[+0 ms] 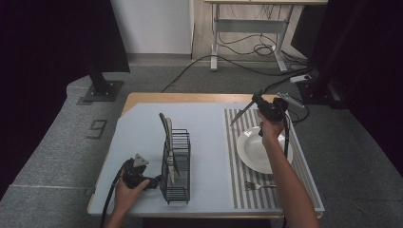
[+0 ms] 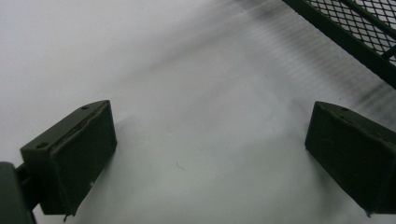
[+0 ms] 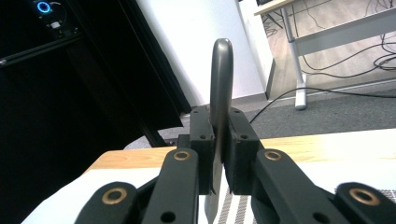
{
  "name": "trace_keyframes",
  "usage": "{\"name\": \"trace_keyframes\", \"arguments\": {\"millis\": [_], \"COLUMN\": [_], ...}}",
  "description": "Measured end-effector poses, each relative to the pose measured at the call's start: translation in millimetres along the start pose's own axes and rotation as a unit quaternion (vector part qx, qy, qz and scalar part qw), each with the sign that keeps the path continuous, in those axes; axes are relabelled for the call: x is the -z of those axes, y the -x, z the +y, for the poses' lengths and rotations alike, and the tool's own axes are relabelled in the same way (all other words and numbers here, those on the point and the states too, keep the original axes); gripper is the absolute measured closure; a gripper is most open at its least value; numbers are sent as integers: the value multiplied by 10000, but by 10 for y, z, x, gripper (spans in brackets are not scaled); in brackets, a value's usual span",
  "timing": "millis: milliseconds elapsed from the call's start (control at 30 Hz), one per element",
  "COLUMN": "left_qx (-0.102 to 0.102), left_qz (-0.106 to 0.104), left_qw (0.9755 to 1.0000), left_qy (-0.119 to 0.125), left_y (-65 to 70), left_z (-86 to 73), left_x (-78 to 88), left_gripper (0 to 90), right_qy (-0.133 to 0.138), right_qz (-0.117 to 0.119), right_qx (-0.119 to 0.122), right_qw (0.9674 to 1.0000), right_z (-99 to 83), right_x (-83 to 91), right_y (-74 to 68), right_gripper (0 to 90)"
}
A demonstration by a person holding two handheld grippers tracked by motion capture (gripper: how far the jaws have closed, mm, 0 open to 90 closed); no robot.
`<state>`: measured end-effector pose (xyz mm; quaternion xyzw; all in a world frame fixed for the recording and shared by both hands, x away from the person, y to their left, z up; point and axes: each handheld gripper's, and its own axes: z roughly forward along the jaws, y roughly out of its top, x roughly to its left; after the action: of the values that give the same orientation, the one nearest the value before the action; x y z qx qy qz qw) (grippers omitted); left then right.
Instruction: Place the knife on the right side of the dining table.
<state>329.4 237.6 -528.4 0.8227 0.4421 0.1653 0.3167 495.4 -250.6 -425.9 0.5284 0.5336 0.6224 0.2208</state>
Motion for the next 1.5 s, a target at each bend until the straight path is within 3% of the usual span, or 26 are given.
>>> {"name": "trace_keyframes", "arguments": {"millis": [933,1400,1500], "left_qx": [-4,-2,-4], "left_qz": [4,4,3], "left_qw": [10000,10000,10000], "left_qy": [8,8,8], "left_y": [1,1,1], "left_z": [-1,-1,-1], "left_x": [-1,-1,-1], "left_gripper": [13,14,13], "right_qy": [123,120,117], "right_qz": [-296,-212,-289], "right_qx": [-221,-435,-364], "right_qw": [9992,9988,9989], "right_z": [-29,-18,-37], "right_x": [-165,-122,-132], "right_y": [236,285,290], "right_gripper": [832,832,832]}}
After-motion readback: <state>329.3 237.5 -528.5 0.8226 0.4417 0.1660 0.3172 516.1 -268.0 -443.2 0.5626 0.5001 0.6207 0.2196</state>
